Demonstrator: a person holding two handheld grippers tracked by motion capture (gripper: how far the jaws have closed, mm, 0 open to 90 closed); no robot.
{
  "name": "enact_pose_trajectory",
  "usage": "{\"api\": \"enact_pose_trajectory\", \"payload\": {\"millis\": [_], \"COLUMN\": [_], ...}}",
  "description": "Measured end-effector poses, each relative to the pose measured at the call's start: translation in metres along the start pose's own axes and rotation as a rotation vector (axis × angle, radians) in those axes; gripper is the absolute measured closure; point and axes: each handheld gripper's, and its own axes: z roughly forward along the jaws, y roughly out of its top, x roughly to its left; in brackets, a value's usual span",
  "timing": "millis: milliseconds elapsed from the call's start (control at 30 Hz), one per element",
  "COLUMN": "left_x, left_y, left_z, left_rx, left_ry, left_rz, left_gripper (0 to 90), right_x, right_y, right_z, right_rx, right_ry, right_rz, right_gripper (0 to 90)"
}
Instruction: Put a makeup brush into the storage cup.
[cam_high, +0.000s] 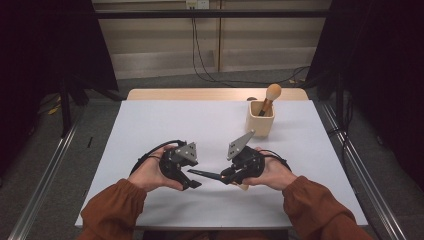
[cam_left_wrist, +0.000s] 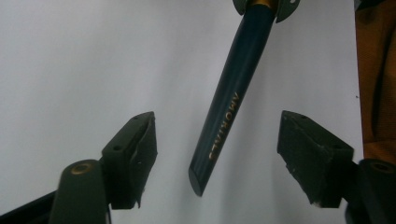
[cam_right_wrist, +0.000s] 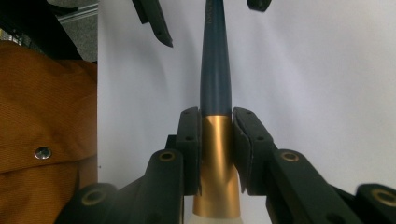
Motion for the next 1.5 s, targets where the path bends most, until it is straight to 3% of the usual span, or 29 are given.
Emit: {"api": "enact_pose_trajectory", "payload": {"millis": [167, 733, 967, 1233, 1400, 1500], "left_x": [0.0, -0.001, -0.004, -0.006, -0.006, -0.007], "left_y": [0.002, 0.004, 0.004, 0.004, 0.004, 0.003], "left_z": [0.004, 0.008, 0.012, 0.014, 0.015, 0.015], "left_rx": [0.022, 0.035, 0.043, 0.045, 0.051, 0.038], "left_ry": [-0.005, -0.028, 0.003, -0.039, -0.082, -0.078], "left_rz": [0.005, 0.043, 0.087, 0.044, 0.042, 0.043], "left_gripper": [41.6, 63.9, 71.3, 73.9, 76.8, 78.1], "right_x": [0.001, 0.001, 0.0, -0.001, -0.004, -0.006], "right_y": [0.003, 0.004, 0.003, 0.002, 0.001, 0.001], "right_z": [0.002, 0.008, 0.009, 0.009, 0.007, 0.006], "right_rx": [0.017, 0.028, 0.032, 0.048, 0.032, 0.02], "right_ry": [0.009, 0.018, 0.017, 0.029, 0.04, 0.036], "right_rz": [-0.008, -0.012, -0.008, -0.015, -0.013, -0.005], "right_gripper": [74.1, 74.1, 74.1, 73.9, 72.7, 71.8]}}
